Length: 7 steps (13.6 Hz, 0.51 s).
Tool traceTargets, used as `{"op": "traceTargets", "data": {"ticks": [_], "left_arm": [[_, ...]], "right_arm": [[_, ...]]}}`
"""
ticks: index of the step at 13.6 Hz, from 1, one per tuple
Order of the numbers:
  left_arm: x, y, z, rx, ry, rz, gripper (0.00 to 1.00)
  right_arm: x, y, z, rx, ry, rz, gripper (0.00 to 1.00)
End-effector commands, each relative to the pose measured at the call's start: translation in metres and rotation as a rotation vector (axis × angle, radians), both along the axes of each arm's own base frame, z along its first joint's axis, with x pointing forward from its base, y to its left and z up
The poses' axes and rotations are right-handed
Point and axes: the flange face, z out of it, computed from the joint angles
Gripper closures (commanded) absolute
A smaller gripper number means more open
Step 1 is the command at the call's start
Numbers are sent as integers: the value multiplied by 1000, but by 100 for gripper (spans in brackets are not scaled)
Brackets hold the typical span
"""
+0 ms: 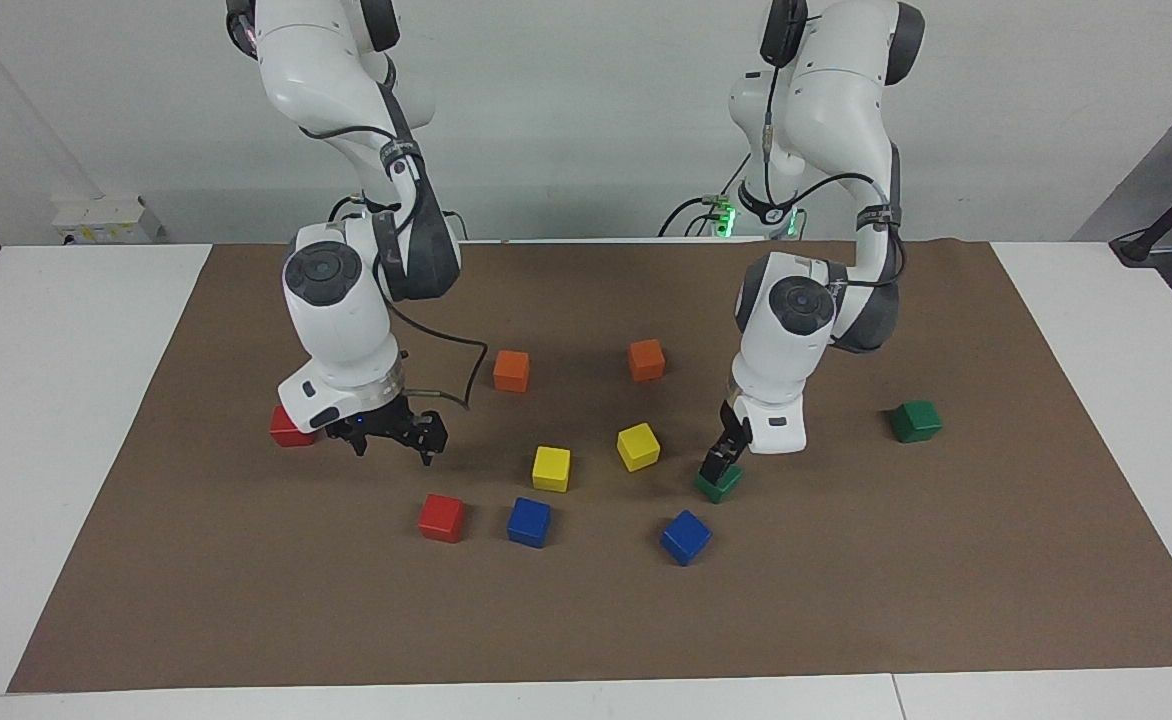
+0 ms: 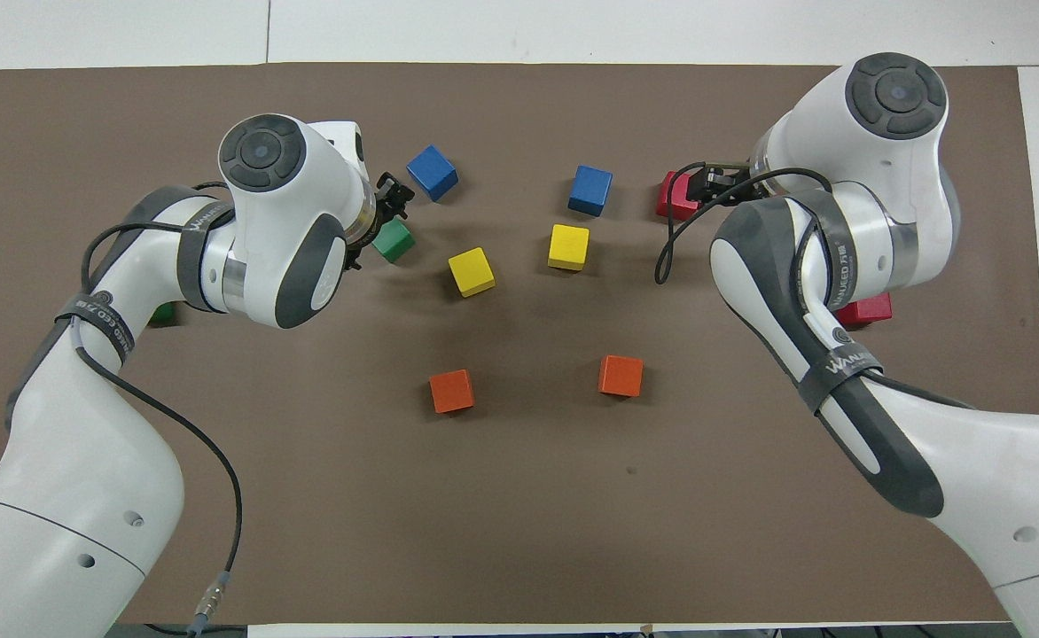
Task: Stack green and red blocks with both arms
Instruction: 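Lift the green cube with the left gripper while the right gripper lifts red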
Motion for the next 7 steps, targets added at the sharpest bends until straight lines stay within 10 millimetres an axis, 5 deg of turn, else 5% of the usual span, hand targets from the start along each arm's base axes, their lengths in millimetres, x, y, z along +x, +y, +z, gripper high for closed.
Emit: {"op": "traceTargets", "data": {"ticks": [1,5,7], "left_arm": [[9,-8,0,13,40,9,0],[6,-8,-8,22,22,1,1],[6,-7,-14,12,1,3,1]], "right_arm": [[29,13,-9,6,-23,-17,0],[43,19,-22,16,-46,-16,0],[50,39,-26,23,-63,-15,0]]}}
